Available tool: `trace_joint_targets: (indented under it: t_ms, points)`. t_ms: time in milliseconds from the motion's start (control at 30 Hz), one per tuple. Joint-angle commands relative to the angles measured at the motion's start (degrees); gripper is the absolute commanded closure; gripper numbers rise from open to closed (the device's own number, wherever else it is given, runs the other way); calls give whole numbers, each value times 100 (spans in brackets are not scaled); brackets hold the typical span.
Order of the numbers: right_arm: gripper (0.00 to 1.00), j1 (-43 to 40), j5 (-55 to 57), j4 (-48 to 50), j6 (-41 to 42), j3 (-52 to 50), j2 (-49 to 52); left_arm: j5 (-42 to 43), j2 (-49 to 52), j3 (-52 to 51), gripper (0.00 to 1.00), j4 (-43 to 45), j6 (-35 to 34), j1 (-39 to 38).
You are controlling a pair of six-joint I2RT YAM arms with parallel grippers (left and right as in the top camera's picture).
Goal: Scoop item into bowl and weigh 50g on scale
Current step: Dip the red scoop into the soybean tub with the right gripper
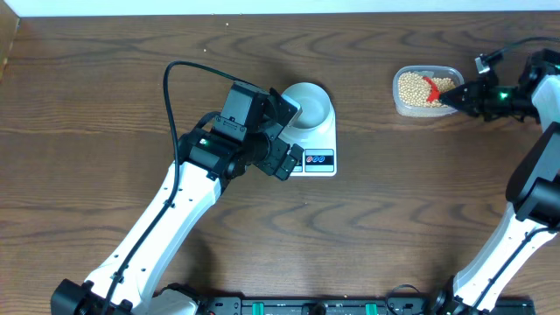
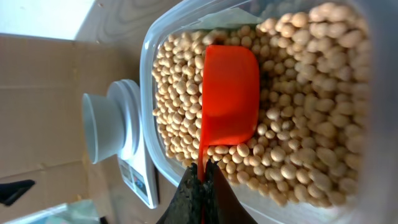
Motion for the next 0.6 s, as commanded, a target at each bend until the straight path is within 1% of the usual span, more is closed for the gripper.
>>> trace_joint_targets:
  t_ms: [0,433,567]
  points:
    - [99,-177,-730,-28,63,-9,61,26,44,0,2,-22,94,24]
    - [99,-525,-1095,-98,79,-9,61,26,44,0,2,-22,94,24]
    - [99,-627,-1517,-227,-74,-9,61,26,44,0,2,-22,94,24]
